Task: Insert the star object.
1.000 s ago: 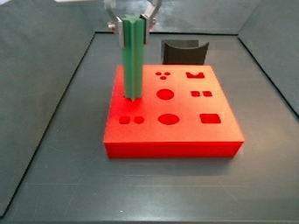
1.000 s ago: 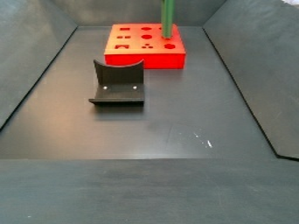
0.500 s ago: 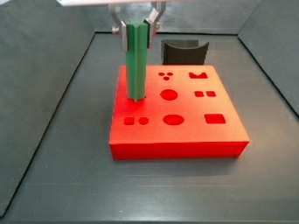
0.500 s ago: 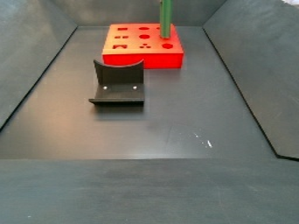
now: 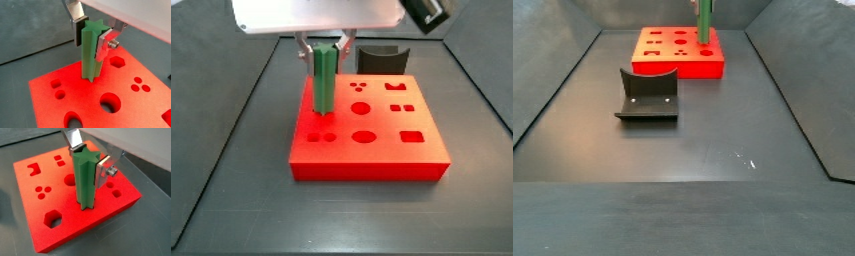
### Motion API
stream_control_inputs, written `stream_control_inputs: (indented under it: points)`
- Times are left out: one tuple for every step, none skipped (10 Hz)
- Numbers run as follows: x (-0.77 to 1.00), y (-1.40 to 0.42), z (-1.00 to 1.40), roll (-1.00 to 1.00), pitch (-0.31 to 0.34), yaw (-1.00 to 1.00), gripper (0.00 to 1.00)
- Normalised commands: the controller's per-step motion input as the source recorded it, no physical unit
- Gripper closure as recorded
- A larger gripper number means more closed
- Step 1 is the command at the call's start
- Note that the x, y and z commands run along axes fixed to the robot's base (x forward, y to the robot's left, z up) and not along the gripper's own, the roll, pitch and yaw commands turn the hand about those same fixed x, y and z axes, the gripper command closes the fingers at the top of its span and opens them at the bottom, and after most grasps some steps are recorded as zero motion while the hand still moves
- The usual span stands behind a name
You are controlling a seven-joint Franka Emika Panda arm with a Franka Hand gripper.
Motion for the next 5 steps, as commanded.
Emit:
stream_control_inputs:
  points:
    - [0.08, 0.0, -1.0, 0.01, 0.0, -0.19, 1.0]
    - [0.0, 0.0, -1.0, 0.0, 0.0, -0.17, 1.0]
    - [-0.19, 0.02, -1.0, 0.02, 0.014, -0.08, 1.0]
    - [-0.09, 0.0, -0.44, 0.04, 0.0, 0.0, 1.0]
    - [0.01, 0.0, 0.0, 0.0, 0.0, 0.0, 1.0]
